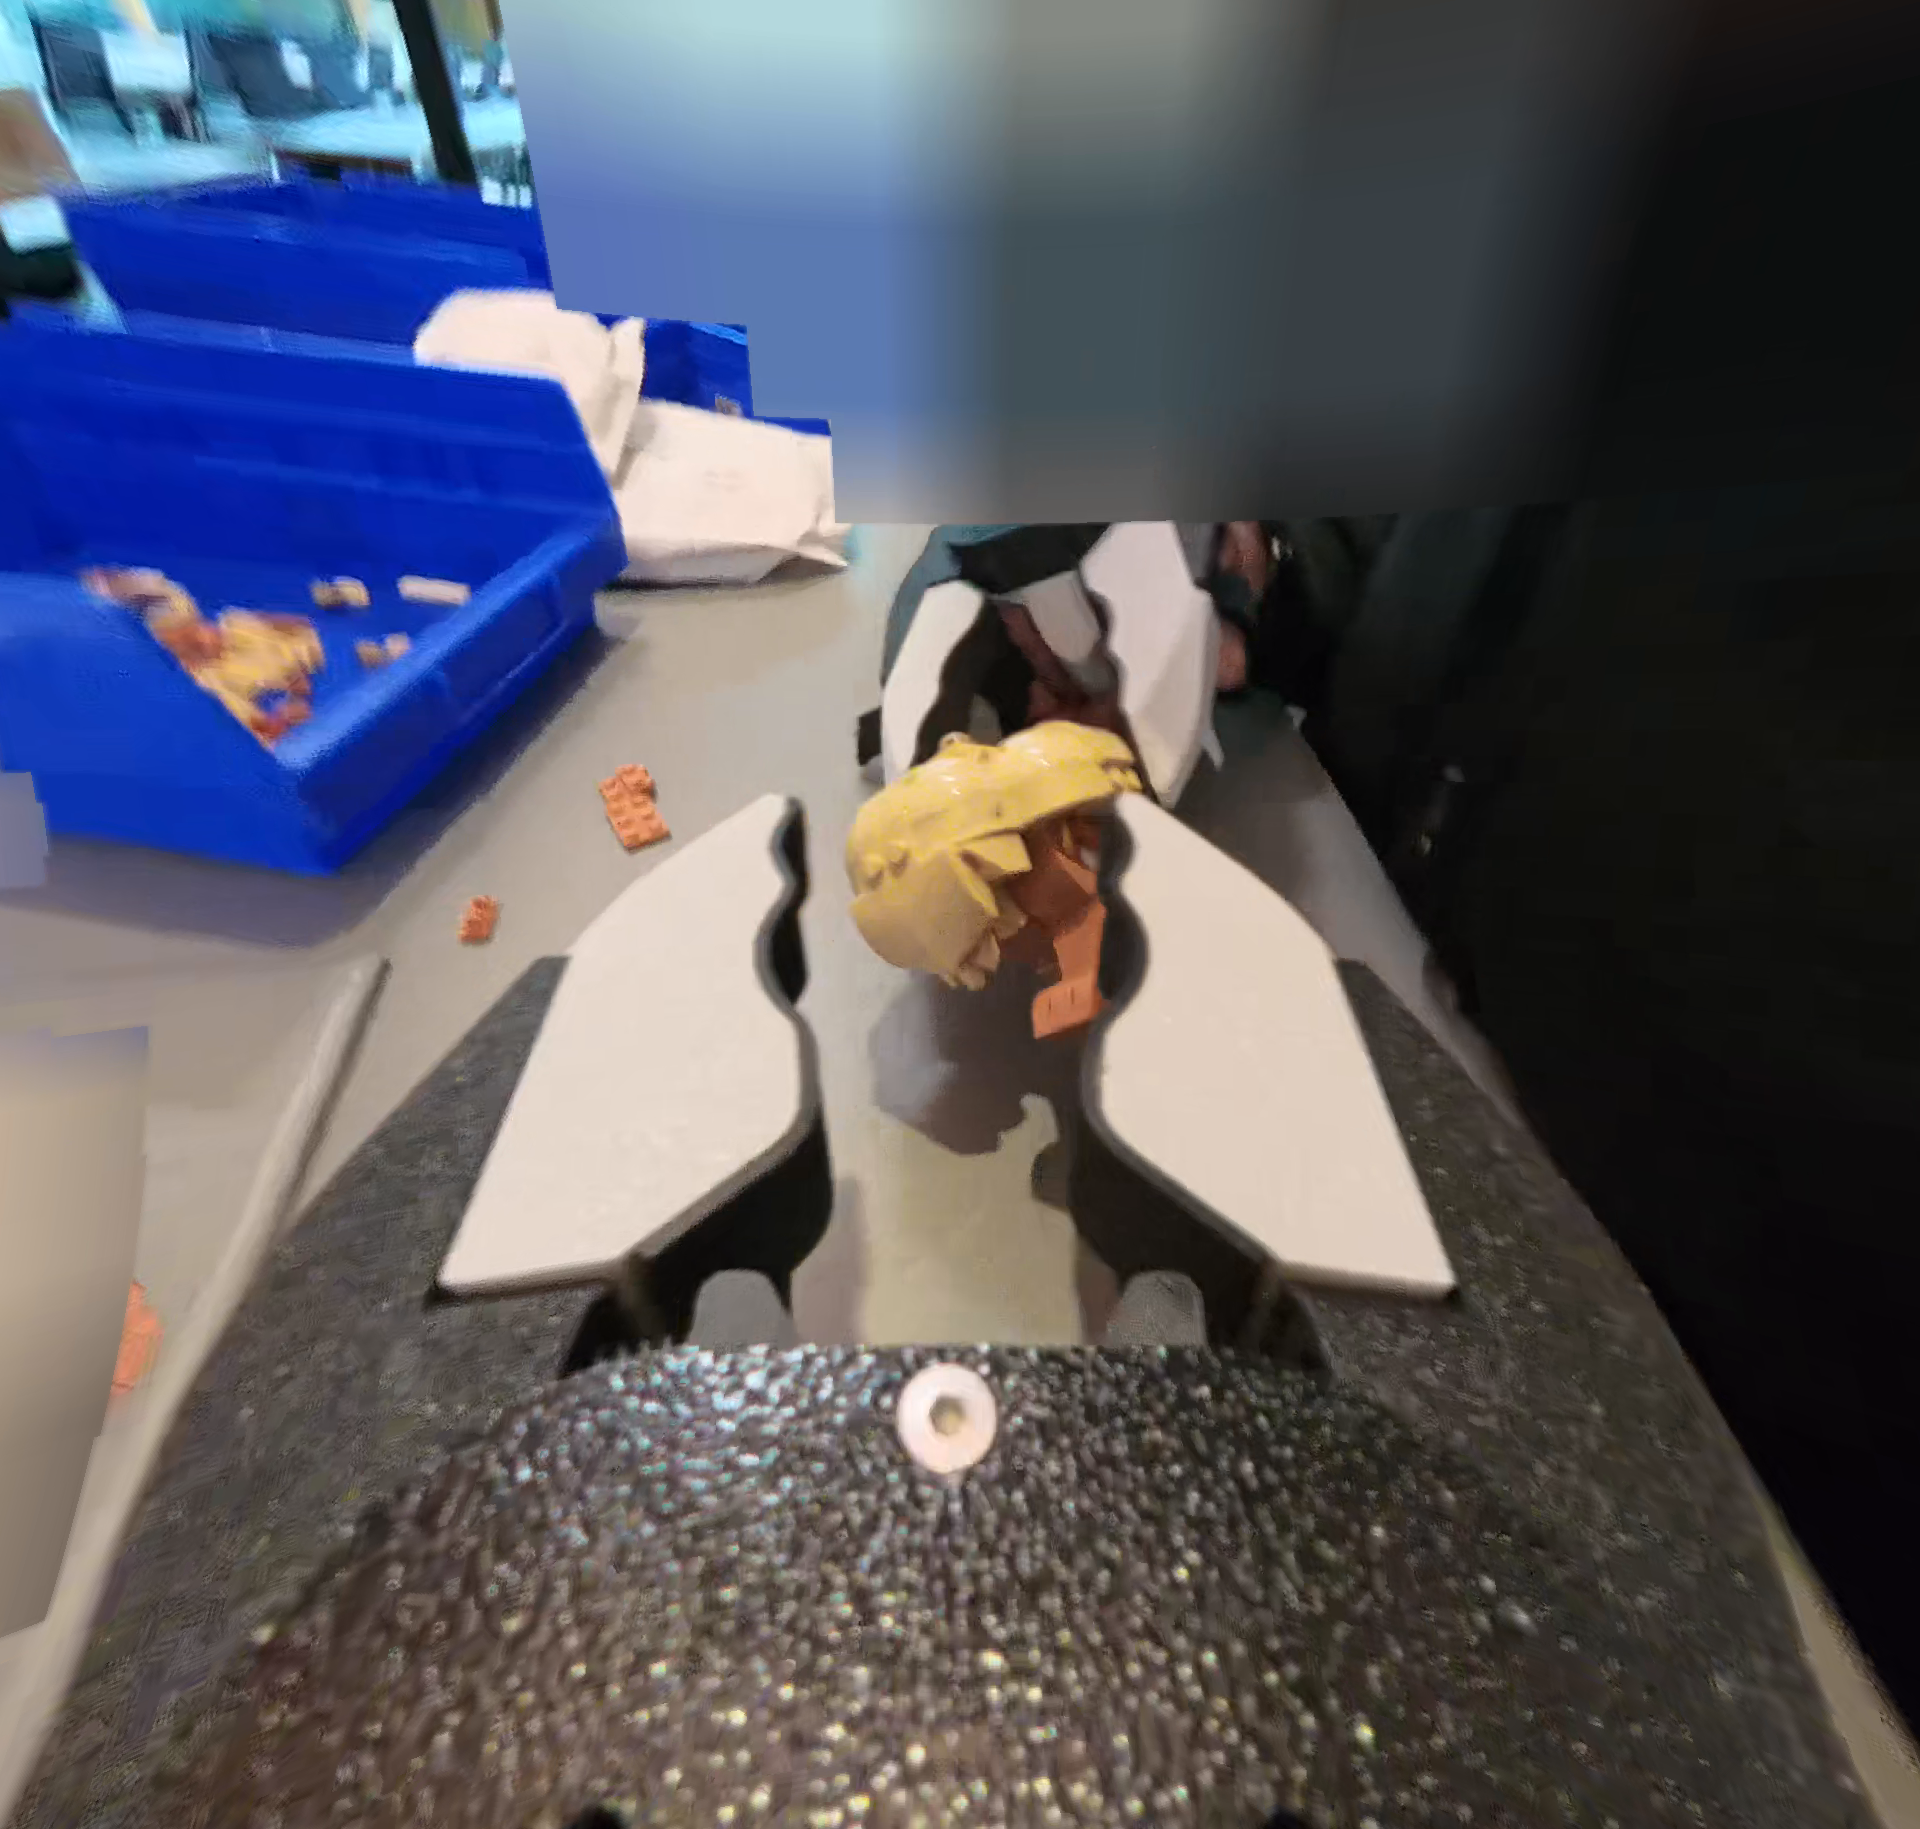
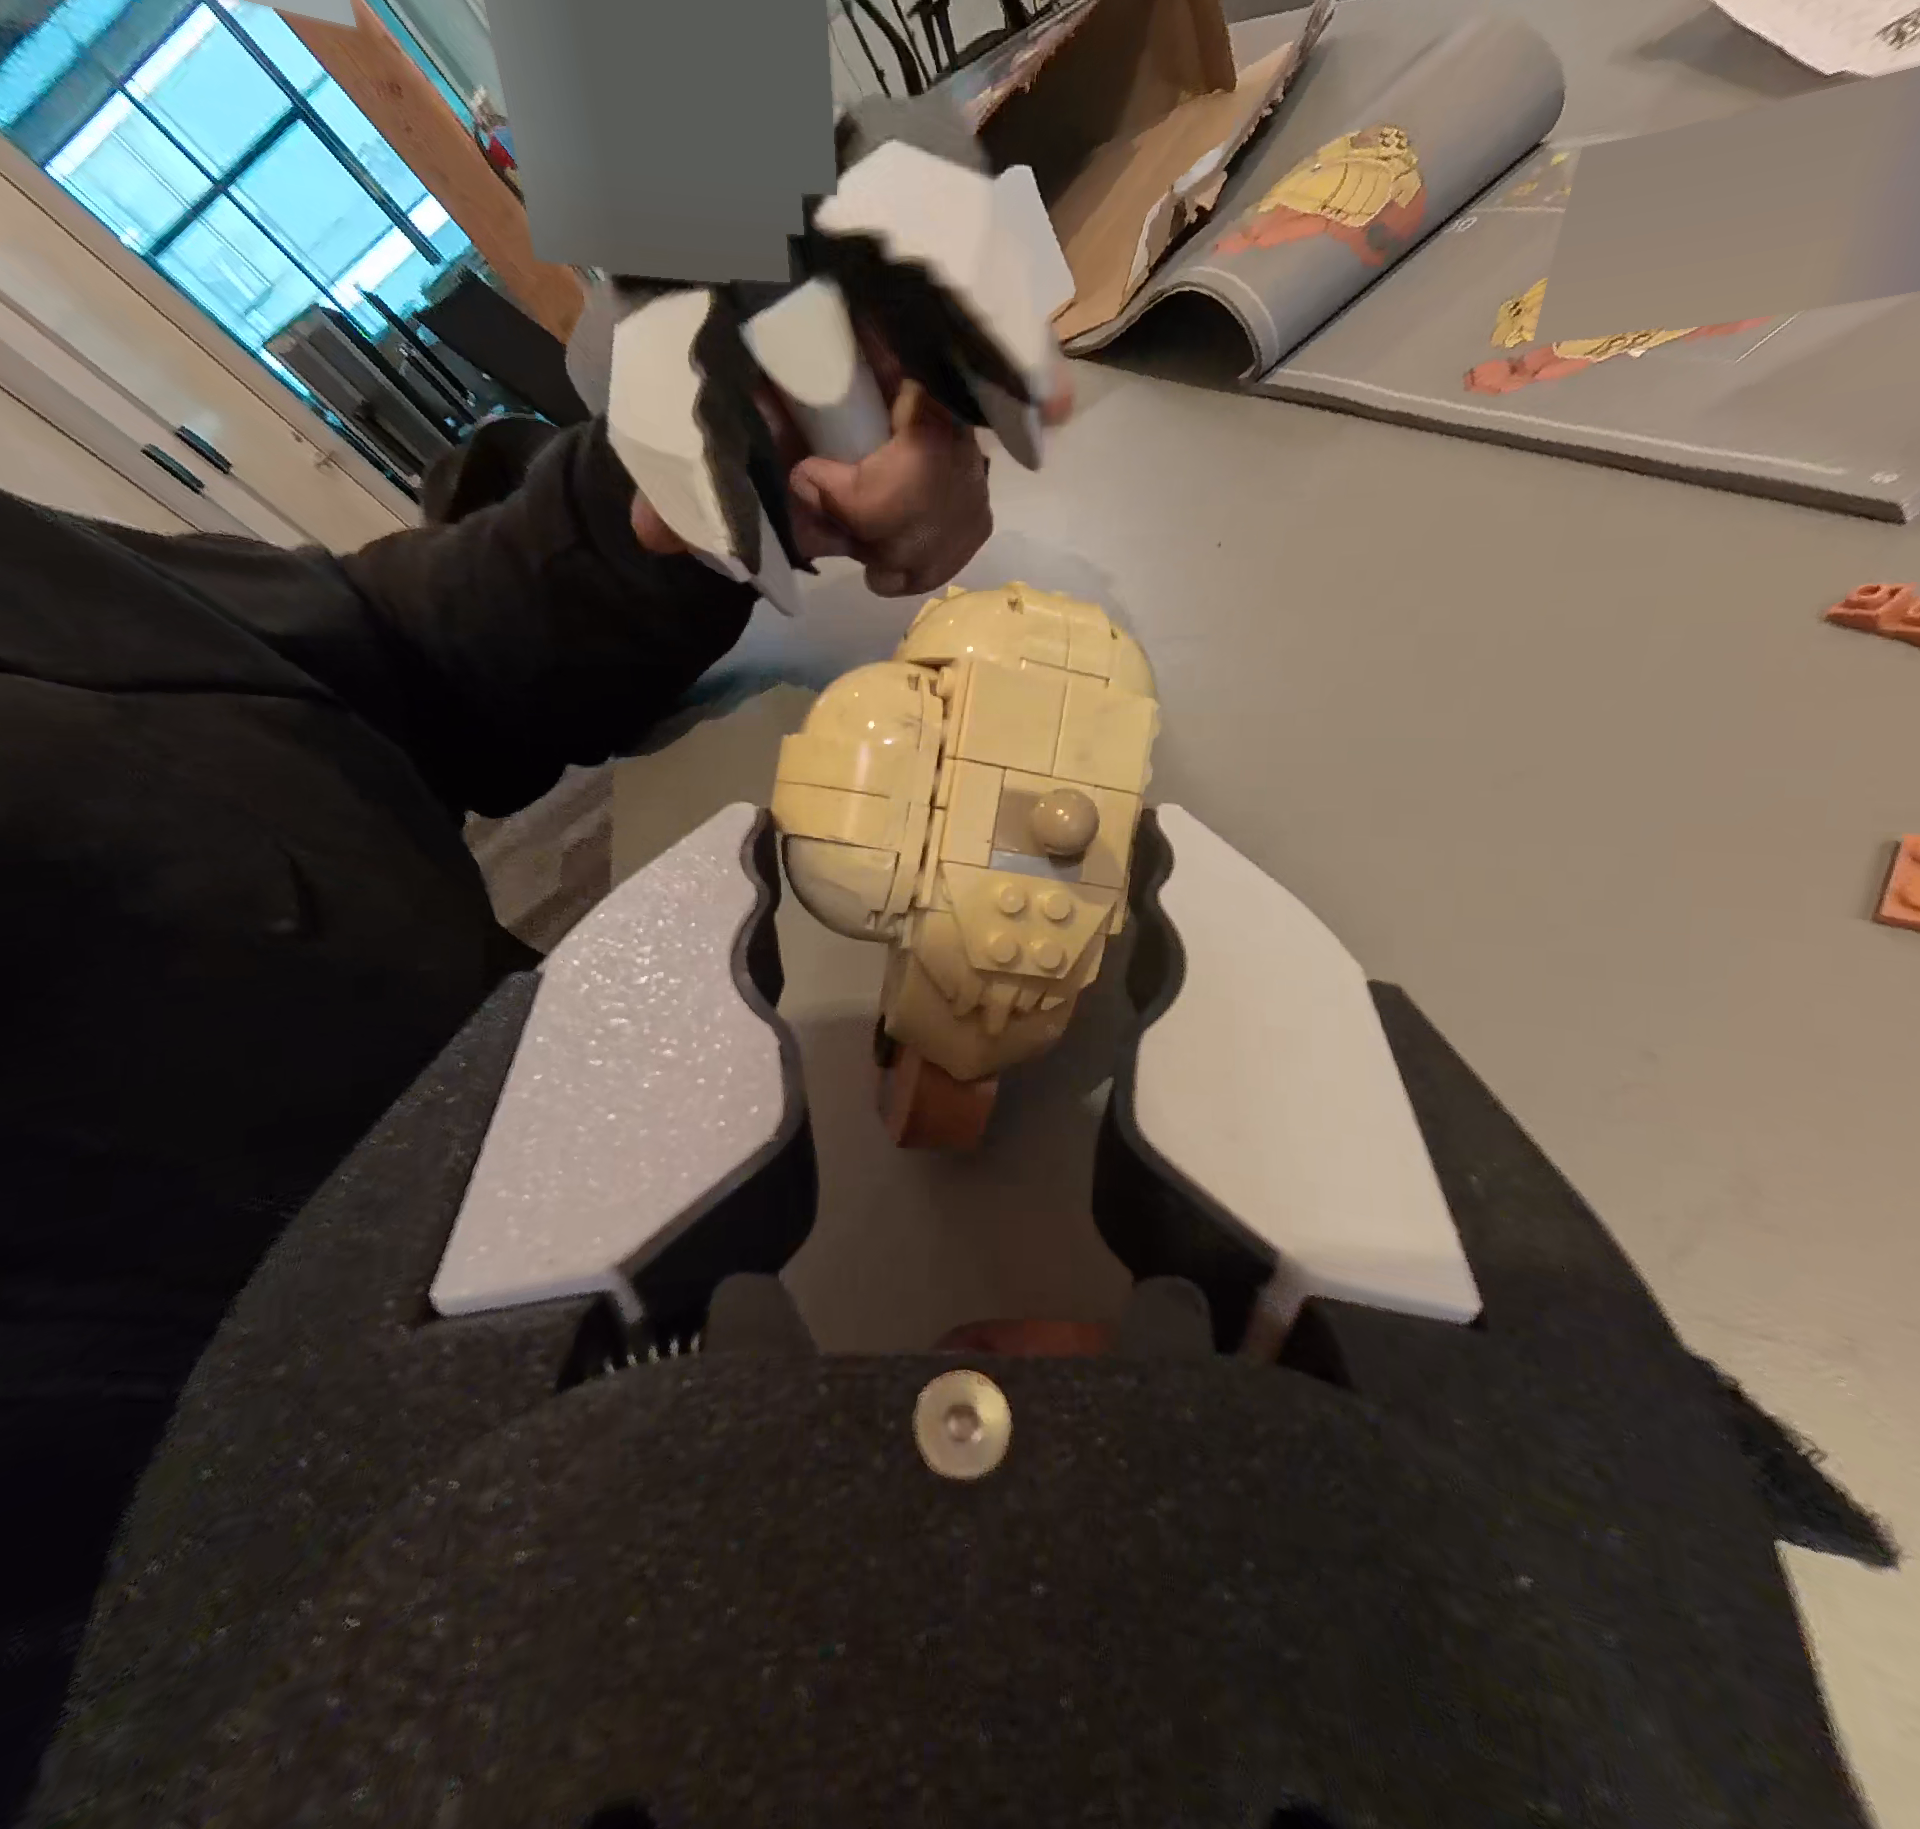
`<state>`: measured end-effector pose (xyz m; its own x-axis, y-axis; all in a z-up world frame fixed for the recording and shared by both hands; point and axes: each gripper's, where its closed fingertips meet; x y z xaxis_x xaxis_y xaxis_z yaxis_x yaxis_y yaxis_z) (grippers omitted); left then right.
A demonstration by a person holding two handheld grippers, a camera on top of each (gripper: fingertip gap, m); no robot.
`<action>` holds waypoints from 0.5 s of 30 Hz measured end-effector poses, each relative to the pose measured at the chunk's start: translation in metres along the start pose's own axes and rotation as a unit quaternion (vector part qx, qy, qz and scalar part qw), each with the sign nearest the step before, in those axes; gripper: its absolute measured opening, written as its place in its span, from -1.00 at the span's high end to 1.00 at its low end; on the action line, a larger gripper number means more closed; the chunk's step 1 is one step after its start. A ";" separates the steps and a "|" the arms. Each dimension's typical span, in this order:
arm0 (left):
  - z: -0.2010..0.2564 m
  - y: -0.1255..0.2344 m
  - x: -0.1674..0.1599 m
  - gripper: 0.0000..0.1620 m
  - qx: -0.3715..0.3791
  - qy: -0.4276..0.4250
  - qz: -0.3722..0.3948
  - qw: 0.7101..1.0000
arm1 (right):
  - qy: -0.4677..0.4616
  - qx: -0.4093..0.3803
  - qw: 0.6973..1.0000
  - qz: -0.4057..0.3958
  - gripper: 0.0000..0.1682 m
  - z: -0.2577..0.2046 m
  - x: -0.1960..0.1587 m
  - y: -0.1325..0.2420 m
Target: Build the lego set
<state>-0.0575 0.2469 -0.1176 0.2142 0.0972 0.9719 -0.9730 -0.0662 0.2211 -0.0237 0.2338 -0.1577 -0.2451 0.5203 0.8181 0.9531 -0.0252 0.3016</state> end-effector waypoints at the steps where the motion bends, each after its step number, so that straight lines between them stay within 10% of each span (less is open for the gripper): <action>1: -0.002 -0.005 -0.002 0.25 -0.008 0.042 -0.008 0.999 | 0.010 -0.006 1.000 -0.005 0.22 0.000 -0.001 -0.001; 8: 0.010 -0.034 -0.016 0.00 -0.111 0.193 -0.064 0.973 | 0.113 -0.024 0.993 -0.037 0.22 -0.008 -0.001 -0.004; 15: 0.017 -0.044 -0.039 -0.05 -0.089 0.108 -0.154 0.978 | 0.199 -0.057 0.975 -0.086 0.22 -0.006 -0.001 -0.005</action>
<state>-0.0219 0.2287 -0.1635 0.4957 0.2943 0.8171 -0.8685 0.1709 0.4653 -0.0295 0.2286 -0.1568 -0.4701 0.1536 0.8691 0.8716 -0.0745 0.4846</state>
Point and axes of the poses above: each gripper's, where its closed fingertips meet, y back along the fingers, x out of its top, z = x × y across the jaws, and after that the axes turned 2 degrees about -z, right-handed
